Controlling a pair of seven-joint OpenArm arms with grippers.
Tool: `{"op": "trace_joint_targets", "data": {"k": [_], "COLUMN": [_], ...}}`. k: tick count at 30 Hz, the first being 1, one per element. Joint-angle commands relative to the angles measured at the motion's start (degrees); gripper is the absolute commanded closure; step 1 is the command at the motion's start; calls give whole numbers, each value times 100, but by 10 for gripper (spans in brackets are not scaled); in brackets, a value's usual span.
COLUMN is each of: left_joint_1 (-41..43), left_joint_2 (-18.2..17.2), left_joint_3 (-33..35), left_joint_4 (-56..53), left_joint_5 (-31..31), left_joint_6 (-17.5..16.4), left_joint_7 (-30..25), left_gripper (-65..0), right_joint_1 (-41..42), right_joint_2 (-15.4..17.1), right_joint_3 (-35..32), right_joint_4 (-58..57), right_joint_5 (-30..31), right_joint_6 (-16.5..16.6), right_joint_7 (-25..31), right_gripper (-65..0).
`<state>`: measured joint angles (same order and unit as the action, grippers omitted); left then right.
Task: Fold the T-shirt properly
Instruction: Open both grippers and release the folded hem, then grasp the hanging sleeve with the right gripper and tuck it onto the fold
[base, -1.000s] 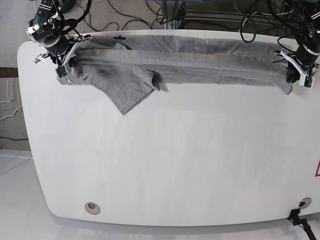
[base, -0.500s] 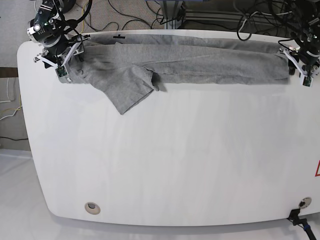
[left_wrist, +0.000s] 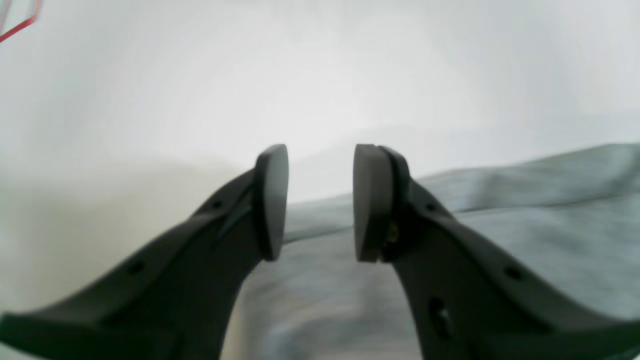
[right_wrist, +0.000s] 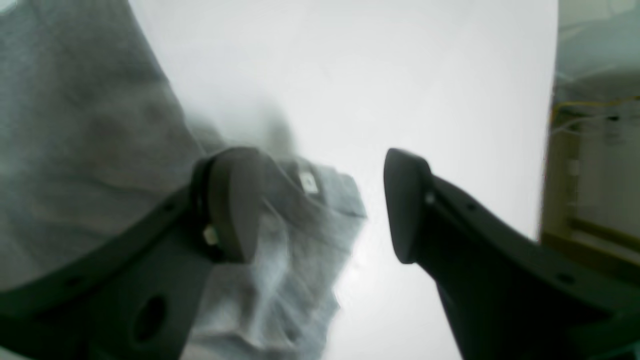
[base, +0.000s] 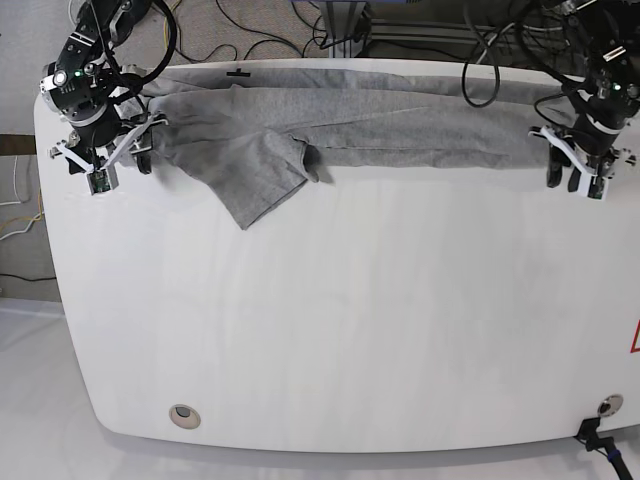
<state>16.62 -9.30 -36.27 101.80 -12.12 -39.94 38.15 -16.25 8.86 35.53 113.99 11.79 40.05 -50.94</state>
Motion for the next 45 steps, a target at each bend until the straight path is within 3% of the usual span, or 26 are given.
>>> {"op": "trace_joint_targets", "data": {"k": [1,6,11,20,26,34,45], "left_joint_1": [65,215,285,399,399,399,391], "left_joint_2": [-24,3,3,-6,-6,3,3], "left_joint_3": [133,308,291,300,300,300,300], "left_joint_4": [128,145,145,172,172,172,189], "left_joint_5": [-85,-94,-94,-94,-94,-94,-94], "left_joint_6": [-6,-6,-6,-6,-6,-6,-6], "left_joint_7": [-83,-83,-92,-101,-101,-101,-92], "left_gripper": [-208,-207,-205,-205,-205,-205,-205], "right_joint_1": [29,47,399,1137,1427,1533,1243], "right_joint_2": [50,-29,-267,-258,-249,-460,-478], "right_joint_3": [-50,-586,-621,-639,-1122,-1430,-2151], "right_joint_4": [69,-327,-1004,-1962,-2525,-2613,-2586], "right_joint_5": [355,680,680,680,680,654,680], "right_joint_6": [-5,-5,-5,-5,-5,-5,-5], "right_joint_7": [87,8,8,8,8,17,8], "right_gripper": [-371,-370,-371,-371,-370,-370,-368]}}
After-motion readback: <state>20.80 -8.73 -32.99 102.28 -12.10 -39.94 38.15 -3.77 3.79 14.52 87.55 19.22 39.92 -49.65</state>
